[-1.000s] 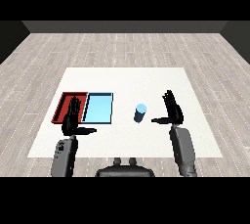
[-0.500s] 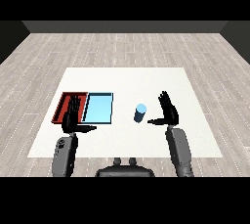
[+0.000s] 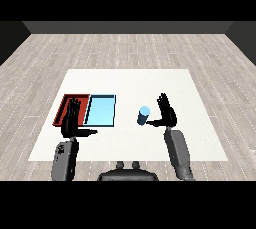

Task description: Pick the blue can and put it in the blue box

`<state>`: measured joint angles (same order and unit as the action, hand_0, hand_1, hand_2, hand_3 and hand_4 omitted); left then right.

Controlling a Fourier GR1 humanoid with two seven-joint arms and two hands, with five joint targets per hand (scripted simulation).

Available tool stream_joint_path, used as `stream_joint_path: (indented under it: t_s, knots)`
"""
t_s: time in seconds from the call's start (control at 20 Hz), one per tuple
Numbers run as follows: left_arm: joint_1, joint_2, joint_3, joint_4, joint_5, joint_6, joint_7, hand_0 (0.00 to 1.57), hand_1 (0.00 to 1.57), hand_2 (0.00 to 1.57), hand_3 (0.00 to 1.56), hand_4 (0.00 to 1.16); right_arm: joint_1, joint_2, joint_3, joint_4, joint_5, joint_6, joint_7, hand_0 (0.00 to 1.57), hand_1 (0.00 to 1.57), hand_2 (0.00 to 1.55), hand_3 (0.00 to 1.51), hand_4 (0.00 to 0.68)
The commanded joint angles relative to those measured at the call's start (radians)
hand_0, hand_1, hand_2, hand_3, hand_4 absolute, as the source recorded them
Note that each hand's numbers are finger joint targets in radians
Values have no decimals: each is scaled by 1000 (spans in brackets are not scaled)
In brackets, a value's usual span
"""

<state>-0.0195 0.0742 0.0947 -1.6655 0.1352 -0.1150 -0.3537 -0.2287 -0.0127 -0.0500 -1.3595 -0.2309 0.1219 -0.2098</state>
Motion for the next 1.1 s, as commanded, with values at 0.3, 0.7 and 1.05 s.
stream_joint_path:
  t_s: [0.3, 0.7, 1.05]
  knots:
    - [-54, 28, 41, 6, 35, -11, 46, 0, 0, 0, 0, 0, -72, 13, 73, 196, -80, -94, -114, 0, 0, 0, 0, 0]
    - [-1, -12, -13, -53, -36, 34, 26, 0, 0, 0, 0, 0, -52, 13, 78, 275, -71, -53, -164, 0, 0, 0, 0, 0]
    - [48, -5, 18, 16, 11, -28, -52, 0, 0, 0, 0, 0, -78, 13, 158, 291, -134, -113, -182, 0, 0, 0, 0, 0]
